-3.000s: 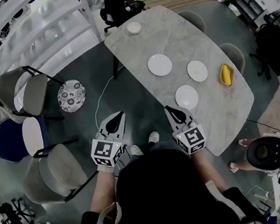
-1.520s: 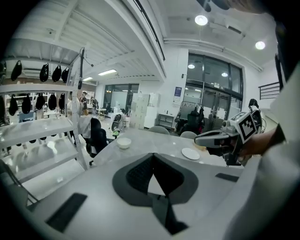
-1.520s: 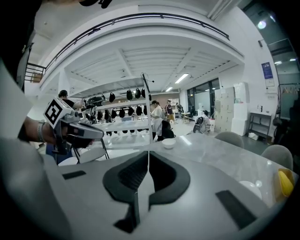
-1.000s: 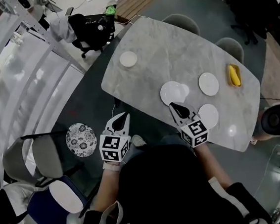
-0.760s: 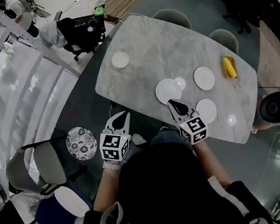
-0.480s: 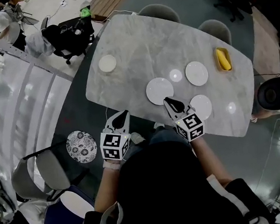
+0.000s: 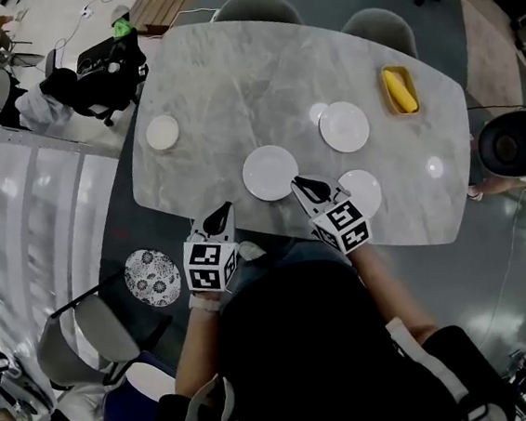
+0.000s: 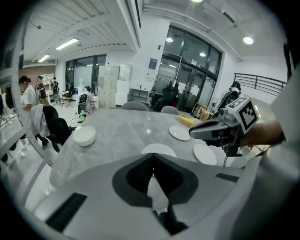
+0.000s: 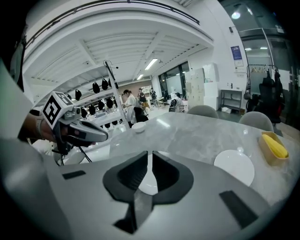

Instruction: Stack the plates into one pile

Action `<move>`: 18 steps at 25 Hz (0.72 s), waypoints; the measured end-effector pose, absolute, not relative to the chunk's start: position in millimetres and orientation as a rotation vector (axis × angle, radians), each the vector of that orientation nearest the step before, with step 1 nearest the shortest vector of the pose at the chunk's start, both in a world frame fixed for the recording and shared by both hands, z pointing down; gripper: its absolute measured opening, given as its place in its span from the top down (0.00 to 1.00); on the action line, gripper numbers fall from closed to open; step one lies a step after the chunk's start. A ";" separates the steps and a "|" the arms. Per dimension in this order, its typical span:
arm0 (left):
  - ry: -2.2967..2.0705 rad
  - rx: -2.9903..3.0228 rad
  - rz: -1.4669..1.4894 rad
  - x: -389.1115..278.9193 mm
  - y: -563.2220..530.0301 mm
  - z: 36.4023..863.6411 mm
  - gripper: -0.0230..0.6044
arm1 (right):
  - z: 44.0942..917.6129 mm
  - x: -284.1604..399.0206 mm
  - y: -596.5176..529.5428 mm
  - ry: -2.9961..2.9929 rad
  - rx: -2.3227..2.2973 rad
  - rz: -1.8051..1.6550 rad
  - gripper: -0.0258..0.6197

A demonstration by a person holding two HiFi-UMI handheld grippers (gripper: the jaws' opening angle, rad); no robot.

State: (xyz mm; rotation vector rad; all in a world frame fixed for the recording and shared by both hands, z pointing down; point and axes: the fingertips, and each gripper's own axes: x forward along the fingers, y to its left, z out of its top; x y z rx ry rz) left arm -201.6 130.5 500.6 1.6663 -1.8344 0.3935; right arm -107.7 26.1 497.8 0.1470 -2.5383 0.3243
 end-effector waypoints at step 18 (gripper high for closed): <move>-1.681 1.616 0.618 -178.8 90.1 569.5 0.96 | 555.0 -96.2 -5.0 -2.451 0.134 0.467 0.93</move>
